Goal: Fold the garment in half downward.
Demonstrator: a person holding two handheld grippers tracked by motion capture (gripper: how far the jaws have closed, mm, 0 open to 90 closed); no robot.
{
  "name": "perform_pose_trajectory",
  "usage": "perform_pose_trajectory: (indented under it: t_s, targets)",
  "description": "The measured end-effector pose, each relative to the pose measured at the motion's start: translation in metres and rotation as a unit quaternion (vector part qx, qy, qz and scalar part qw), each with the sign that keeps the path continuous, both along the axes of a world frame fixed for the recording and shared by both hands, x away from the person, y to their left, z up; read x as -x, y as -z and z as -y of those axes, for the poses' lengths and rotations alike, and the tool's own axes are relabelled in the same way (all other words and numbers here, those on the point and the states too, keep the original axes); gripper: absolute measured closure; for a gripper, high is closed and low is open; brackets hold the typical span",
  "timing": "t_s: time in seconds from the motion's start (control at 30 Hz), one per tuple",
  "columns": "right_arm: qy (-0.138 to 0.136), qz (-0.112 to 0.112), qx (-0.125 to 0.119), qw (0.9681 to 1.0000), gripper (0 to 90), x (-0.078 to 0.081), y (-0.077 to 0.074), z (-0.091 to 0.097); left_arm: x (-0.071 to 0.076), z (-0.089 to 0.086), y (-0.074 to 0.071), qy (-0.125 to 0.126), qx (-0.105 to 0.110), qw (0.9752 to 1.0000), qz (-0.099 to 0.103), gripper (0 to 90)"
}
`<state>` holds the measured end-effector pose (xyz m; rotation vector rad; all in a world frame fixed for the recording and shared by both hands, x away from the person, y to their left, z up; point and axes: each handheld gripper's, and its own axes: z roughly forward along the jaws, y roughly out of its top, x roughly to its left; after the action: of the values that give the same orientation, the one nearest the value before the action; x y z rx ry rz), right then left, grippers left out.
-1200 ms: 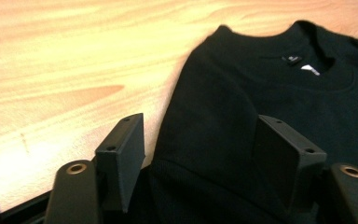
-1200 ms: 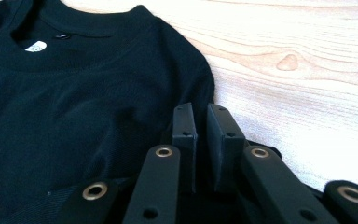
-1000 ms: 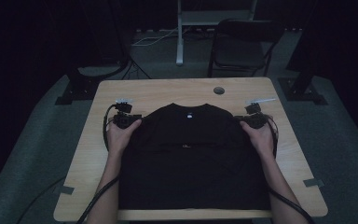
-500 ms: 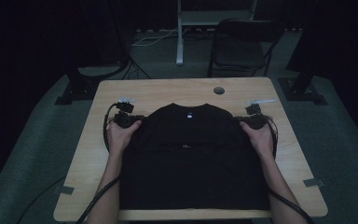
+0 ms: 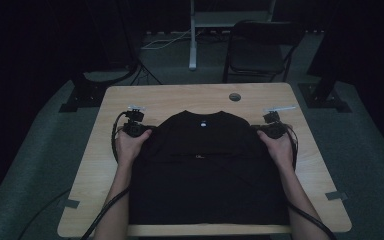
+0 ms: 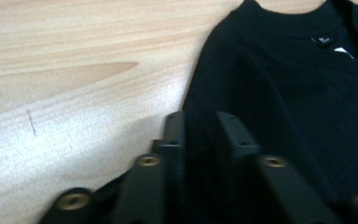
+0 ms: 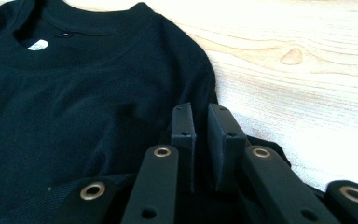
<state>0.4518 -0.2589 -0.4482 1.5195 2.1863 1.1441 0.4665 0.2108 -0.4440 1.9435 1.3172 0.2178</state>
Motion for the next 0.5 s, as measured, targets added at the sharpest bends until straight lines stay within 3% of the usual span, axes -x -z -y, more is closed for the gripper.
perform_pose_trajectory:
  t_s: [0.1,0.2,0.3,0.37,0.43,0.5]
  targets:
    - [0.001,0.001,0.0,1.0,80.6,0.0,0.0,0.0,0.001,0.003,-0.003,-0.009,-0.002,0.9999,0.003,86.3]
    - [-0.001,0.006,0.006,1.0,82.3,0.001,0.0,-0.001,0.006,0.008,-0.008,-0.011,-0.005,0.9999,0.011,87.0]
    - [0.001,0.018,0.018,0.9997,84.6,0.003,-0.001,-0.002,0.009,0.008,-0.016,-0.007,0.012,0.9997,0.021,87.2]
    - [0.006,0.032,0.017,0.9993,85.1,0.005,-0.004,-0.001,0.011,0.007,-0.021,-0.008,0.022,0.9993,0.028,87.3]
    - [0.007,0.046,0.012,0.9989,85.4,0.008,-0.009,0.002,0.014,0.007,-0.026,-0.005,0.013,0.9993,0.035,87.5]
    - [0.005,0.055,0.007,0.9985,85.7,0.01,-0.013,0.005,0.017,0.005,-0.03,-0.003,0.019,0.999,0.041,87.7]
